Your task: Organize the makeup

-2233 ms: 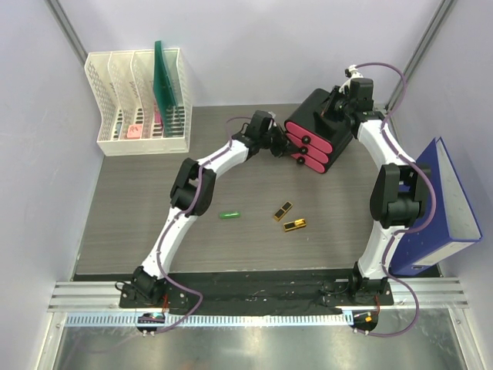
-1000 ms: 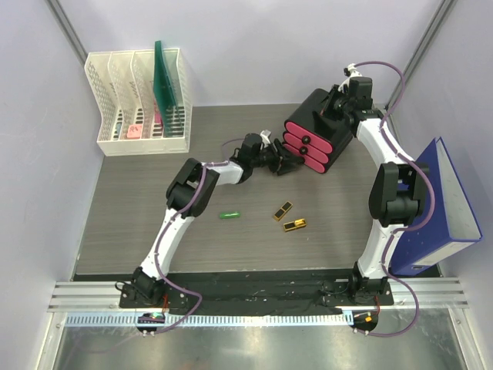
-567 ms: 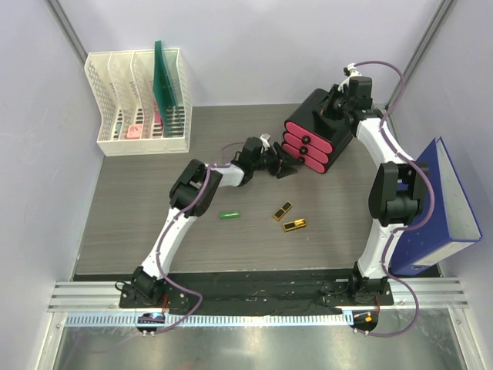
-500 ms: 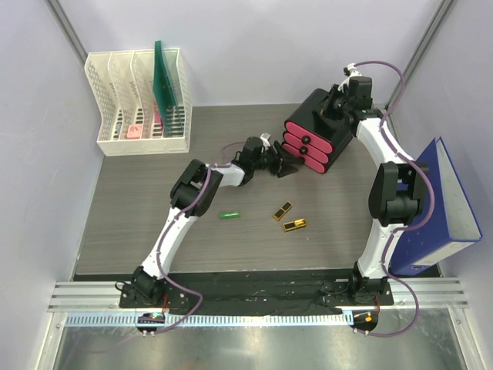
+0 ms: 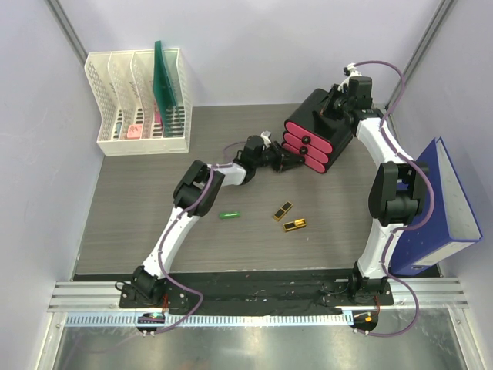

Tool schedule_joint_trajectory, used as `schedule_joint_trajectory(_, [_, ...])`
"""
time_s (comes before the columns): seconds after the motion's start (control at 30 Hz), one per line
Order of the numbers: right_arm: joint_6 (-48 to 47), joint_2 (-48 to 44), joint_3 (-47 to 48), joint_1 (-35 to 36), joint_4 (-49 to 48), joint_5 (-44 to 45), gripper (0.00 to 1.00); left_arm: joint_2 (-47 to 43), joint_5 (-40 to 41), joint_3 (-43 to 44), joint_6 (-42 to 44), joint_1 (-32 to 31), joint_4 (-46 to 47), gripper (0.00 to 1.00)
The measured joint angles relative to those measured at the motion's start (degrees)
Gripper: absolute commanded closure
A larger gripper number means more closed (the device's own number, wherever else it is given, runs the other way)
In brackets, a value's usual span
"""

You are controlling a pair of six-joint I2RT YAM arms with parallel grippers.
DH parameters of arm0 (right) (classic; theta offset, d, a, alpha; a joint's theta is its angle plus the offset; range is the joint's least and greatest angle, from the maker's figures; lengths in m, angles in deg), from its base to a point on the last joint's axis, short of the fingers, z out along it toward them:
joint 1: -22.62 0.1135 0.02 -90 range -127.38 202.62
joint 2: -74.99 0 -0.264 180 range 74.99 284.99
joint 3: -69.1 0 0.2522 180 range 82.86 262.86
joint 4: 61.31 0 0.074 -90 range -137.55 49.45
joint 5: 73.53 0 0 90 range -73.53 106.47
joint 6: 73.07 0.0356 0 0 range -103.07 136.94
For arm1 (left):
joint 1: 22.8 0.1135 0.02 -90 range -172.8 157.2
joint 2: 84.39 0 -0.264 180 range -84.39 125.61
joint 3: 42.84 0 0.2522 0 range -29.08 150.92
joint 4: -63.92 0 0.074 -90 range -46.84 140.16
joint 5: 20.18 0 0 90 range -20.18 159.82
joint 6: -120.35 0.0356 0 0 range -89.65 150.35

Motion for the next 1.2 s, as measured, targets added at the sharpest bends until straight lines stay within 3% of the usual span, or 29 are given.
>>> schedule_joint_trajectory(0.3, [-0.02, 0.0, 0.02, 0.0, 0.07, 0.02, 0.99, -0.76, -1.42, -0.96, 1.95, 0.44, -0.09, 1.0])
schedule_joint_trajectory(0.67, [-0.04, 0.0, 0.02, 0.0, 0.13, 0.04, 0.99, -11.65, -4.11, -16.59, 16.94, 1.92, -11.1, 1.0])
schedule_joint_trajectory(0.7, [-0.04, 0.0, 0.0, 0.0, 0.13, 0.04, 0.99, -12.7, -4.39, -17.49, 18.34, 1.9, -12.41, 0.96])
schedule_joint_trajectory(0.73, [-0.04, 0.0, 0.0, 0.0, 0.13, 0.04, 0.99, -13.14, -4.46, -17.81, 18.93, 1.9, -12.94, 0.85])
schedule_joint_trajectory(0.8, [-0.04, 0.0, 0.0, 0.0, 0.11, 0.04, 0.99, -13.75, -4.76, -18.05, 20.06, 1.84, -13.77, 0.73])
schedule_joint_trajectory(0.83, [-0.04, 0.0, 0.0, 0.0, 0.11, 0.04, 0.99, -13.75, -5.01, -18.05, 20.02, 1.81, -13.33, 0.61])
schedule_joint_trajectory(0.93, [-0.04, -0.02, -0.04, 0.0, 0.09, 0.02, 0.99, -13.68, -5.33, -17.94, 16.65, 1.81, -10.21, 0.49])
schedule_joint_trajectory(1.2, [-0.04, -0.02, -0.22, 0.0, -0.04, 0.02, 0.99, -9.11, -3.08, -15.32, 5.35, 1.64, 1.44, 0.48])
